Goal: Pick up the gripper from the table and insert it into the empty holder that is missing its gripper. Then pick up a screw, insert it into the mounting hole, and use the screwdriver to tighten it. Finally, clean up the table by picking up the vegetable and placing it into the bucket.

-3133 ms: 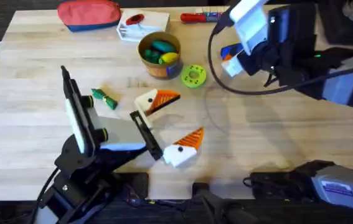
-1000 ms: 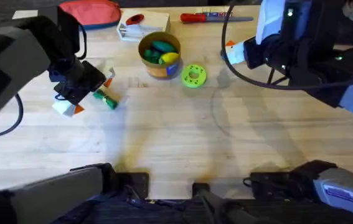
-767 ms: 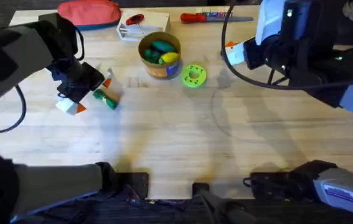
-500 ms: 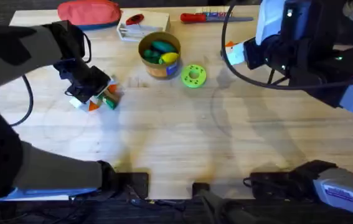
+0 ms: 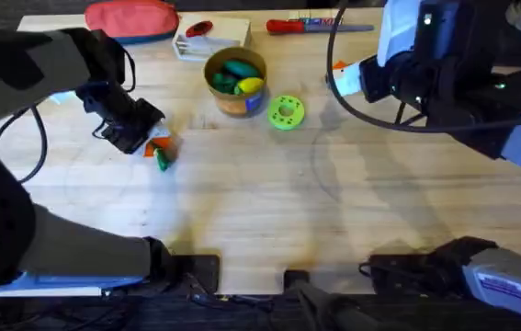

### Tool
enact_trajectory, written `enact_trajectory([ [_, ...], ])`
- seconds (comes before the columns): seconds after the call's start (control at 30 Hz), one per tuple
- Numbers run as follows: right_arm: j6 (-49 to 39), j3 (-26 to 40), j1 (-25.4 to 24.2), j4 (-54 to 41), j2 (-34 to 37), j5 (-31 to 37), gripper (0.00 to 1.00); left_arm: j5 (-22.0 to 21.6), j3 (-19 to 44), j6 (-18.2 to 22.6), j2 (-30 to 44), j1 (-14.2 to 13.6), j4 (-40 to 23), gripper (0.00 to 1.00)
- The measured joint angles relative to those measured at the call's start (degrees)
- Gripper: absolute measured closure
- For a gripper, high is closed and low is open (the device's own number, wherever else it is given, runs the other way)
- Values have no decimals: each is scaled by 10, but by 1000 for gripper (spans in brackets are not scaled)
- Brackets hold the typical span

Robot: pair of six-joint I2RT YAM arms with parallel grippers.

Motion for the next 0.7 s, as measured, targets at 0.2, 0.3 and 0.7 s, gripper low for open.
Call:
enact_trajectory([
  [0.2,0,0,0,3,0,0,9,26,90,0,-31,-45,-5,990],
  [0.3,1,0,0,12,0,0,9,27,146,5,-64,-88,23,990],
  [0.7,2,0,0,16,0,0,9,31,198,35,-46,-223,201,991],
])
